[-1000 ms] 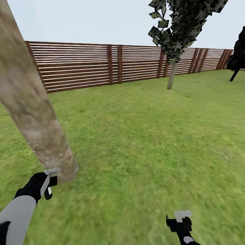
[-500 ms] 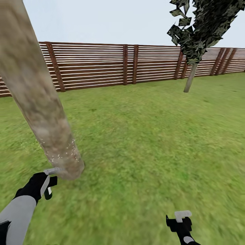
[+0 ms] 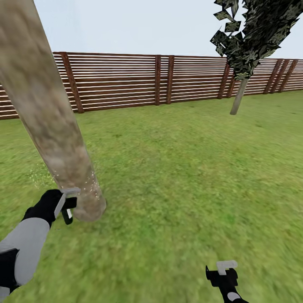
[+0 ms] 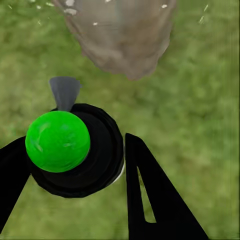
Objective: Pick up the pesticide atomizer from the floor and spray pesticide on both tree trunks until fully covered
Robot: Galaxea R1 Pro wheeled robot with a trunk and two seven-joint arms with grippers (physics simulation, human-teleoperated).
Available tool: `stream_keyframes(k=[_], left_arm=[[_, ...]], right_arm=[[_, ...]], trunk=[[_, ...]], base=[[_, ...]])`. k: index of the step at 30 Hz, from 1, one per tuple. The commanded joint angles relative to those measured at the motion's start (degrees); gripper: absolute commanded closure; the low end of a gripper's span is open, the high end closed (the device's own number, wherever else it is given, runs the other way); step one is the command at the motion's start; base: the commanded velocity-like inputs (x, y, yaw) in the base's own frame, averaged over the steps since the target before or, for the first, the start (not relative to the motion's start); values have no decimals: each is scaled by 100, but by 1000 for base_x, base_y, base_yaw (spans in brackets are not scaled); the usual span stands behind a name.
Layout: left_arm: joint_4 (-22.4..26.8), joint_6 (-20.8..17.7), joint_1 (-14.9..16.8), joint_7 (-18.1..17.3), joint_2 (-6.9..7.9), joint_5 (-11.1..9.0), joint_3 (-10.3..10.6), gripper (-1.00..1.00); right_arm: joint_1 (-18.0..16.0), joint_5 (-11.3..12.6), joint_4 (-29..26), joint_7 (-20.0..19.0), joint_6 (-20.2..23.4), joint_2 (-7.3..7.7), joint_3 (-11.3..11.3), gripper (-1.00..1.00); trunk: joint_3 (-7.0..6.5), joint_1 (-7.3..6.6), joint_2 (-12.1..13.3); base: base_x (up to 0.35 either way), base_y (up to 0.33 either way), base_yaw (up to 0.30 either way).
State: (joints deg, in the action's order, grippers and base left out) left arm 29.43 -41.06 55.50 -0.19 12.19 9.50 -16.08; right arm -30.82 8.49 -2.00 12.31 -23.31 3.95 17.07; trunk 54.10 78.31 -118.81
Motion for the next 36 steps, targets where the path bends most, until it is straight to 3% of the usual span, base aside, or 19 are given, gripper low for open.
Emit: stream_keyframes(k=[1, 3, 6, 13, 19, 36], left_arm=[[9, -332, 185, -75, -3, 96, 277, 100], [9, -418, 160, -88, 123, 118, 312, 100], [29, -378, 117, -88, 174, 108, 318, 100], [160, -401, 134, -52, 175, 129, 292, 100], [482, -428, 138, -51, 180, 140, 266, 100], [546, -421, 119, -51, 144, 105, 308, 100]], right_arm=[[-2, 57, -2, 8, -16, 0, 52, -100], [-2, 61, -2, 8, -16, -6, 51, -100], [-2, 65, -7, 8, -16, -1, 51, -100], [-2, 62, -2, 15, -16, 17, 51, -100], [-2, 65, -8, 17, -16, 9, 51, -100], [-2, 65, -10, 8, -16, 9, 51, -100]], trunk=[[6, -1, -2], [6, -1, -2], [6, -1, -2], [6, -1, -2], [6, -1, -2], [6, -1, -2]], base=[[0, 0, 94], [0, 0, 232], [77, 0, 171], [312, 0, 6], [35, -25, 155], [0, -266, 52]])
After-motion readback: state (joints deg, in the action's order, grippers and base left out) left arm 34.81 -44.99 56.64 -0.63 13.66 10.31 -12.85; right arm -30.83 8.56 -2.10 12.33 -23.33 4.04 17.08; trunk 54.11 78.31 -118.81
